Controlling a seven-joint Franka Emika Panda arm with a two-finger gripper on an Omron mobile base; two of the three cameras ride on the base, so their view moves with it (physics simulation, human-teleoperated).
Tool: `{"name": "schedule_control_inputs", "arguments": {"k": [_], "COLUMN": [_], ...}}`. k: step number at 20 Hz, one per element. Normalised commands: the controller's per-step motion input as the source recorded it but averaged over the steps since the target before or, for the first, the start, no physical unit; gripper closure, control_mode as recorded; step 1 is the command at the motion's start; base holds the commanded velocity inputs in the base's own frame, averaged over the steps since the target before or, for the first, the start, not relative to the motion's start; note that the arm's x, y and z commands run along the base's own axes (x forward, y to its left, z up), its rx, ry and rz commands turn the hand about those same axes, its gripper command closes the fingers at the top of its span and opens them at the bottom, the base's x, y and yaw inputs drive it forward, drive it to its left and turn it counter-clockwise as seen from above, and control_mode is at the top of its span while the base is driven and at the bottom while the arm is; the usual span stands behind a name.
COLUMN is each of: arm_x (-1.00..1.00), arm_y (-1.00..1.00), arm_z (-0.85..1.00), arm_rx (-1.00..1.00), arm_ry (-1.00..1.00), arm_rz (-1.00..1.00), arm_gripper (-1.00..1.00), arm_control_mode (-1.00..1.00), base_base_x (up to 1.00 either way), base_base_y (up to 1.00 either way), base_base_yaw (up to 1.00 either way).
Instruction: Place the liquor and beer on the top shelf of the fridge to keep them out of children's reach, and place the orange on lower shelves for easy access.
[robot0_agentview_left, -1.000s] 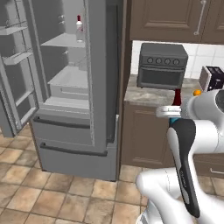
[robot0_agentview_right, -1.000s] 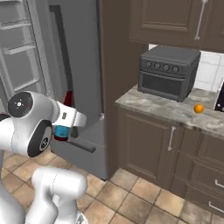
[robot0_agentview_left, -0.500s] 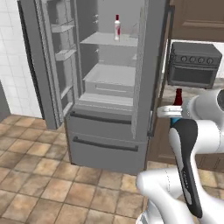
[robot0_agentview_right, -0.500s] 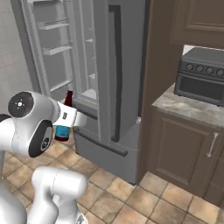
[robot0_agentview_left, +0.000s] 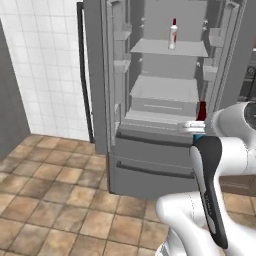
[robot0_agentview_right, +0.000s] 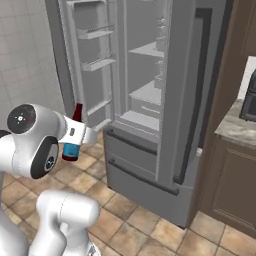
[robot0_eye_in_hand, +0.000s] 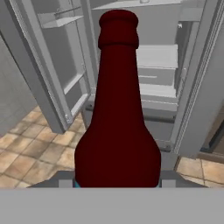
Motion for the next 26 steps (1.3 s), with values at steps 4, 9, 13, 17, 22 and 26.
{"name": "schedule_control_inputs", "arguments": {"k": [4,9,13,17,22,26], "arm_x": [0.0,0.0,0.0,0.0,0.0,0.0], "arm_y": [0.0,0.0,0.0,0.0,0.0,0.0], "arm_z": [0.0,0.0,0.0,0.0,0.0,0.0], "arm_rx": [0.0,0.0,0.0,0.0,0.0,0.0], "arm_ry": [0.0,0.0,0.0,0.0,0.0,0.0], "arm_rz": [0.0,0.0,0.0,0.0,0.0,0.0], "arm_gripper": [1.0,1.0,1.0,1.0,1.0,1.0], "arm_control_mode": [1.0,1.0,1.0,1.0,1.0,1.0], "base_base_x": [0.33,0.25,0.21,0.19,0.27,0.35], "base_base_y": [0.26,0.05,0.08,0.25,0.48,0.62], "base_base_yaw": [-0.19,-0.24,-0.26,-0.27,-0.28,-0.27]}}
